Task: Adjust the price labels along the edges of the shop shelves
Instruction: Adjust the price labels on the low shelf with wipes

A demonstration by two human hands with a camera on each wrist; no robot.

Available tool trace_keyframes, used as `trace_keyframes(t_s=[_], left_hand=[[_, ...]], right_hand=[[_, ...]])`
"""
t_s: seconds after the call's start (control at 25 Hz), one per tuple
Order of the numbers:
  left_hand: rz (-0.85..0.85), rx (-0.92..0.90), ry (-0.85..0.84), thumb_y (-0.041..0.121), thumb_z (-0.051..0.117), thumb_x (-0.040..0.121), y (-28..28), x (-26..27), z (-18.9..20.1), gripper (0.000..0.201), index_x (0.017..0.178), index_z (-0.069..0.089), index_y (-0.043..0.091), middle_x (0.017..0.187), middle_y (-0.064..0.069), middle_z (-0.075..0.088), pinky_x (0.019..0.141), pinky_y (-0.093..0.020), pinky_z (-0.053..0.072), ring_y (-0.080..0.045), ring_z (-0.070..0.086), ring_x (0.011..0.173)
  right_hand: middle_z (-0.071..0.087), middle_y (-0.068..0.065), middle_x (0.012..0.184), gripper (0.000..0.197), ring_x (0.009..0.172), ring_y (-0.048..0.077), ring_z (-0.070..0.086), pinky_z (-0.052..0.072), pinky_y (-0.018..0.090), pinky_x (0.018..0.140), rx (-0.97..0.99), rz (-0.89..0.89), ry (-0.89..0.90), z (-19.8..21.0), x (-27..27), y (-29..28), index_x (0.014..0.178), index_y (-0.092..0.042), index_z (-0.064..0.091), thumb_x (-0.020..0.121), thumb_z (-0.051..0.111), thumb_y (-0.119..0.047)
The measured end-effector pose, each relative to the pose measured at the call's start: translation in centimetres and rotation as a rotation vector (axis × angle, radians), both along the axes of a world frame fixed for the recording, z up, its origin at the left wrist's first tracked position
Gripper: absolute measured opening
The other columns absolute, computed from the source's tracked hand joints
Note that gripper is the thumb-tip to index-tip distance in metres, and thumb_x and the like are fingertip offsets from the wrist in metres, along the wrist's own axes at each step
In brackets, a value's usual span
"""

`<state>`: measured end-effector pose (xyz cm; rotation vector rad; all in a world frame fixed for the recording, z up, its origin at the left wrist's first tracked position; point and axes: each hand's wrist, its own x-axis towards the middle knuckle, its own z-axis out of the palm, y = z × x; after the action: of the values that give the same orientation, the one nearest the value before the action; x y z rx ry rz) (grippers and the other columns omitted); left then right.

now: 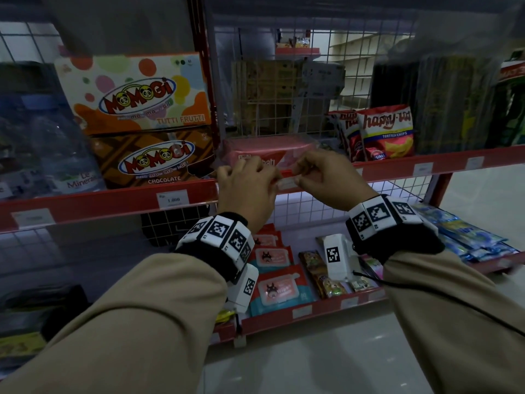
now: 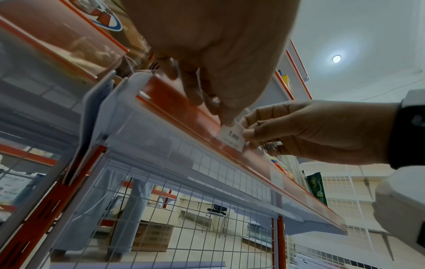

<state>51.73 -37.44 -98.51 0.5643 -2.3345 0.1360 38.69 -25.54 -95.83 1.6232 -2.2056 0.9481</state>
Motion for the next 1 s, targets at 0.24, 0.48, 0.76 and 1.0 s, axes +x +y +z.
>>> trace_keyframes(t_s=[0.24,0.48,0.76,1.0], left_hand=[[-0.005,-0.002,-0.018,0.041,0.049,0.094,-0.45,0.08,0.42,0.021,0.104,0.065,0.032,0.103,0.007,0.058,0.093,-0.041,0.024,-0.019,0.047,0.108],[-0.001,0.002,-0.029,0.04,0.048,0.095,-0.6,-0.12,0.5,0.023,0.105,0.067,0.032,0.101,0.006,0.057,0.094,-0.043,0.024,-0.02,0.049,0.106],[0.015,-0.012,-0.047,0.041,0.047,0.095,-0.64,-0.31,0.8,0.023,0.104,0.067,0.034,0.102,0.005,0.058,0.094,-0.045,0.024,-0.022,0.049,0.106],[-0.029,0.016,0.045,0.036,0.056,0.091,-0.34,0.22,0.69,0.019,0.109,0.055,0.031,0.104,0.009,0.061,0.094,-0.041,0.024,-0.02,0.05,0.106]], right_hand=[[0.057,0.004,0.103,0.013,0.1,0.021,0.048,0.042,0.036,0.084,0.079,-0.088,0.159,-0.2,-0.1,-0.33,0.098,-0.017,0.067,0.089,0.06,-0.024],[0.056,0.008,0.111,0.018,0.106,0.027,0.045,0.038,0.036,0.087,0.107,-0.126,0.189,-0.42,0.1,-0.65,0.105,-0.015,0.066,0.092,0.056,-0.023],[0.054,0.008,0.113,0.018,0.108,0.027,0.043,0.039,0.041,0.09,0.155,-0.168,0.231,-0.48,0.43,-0.63,0.108,-0.017,0.06,0.094,0.051,-0.025],[0.057,0.004,0.112,0.014,0.108,0.024,0.044,0.04,0.039,0.091,0.095,-0.148,0.165,-0.74,0.28,-0.66,0.104,-0.018,0.056,0.091,0.057,-0.022]])
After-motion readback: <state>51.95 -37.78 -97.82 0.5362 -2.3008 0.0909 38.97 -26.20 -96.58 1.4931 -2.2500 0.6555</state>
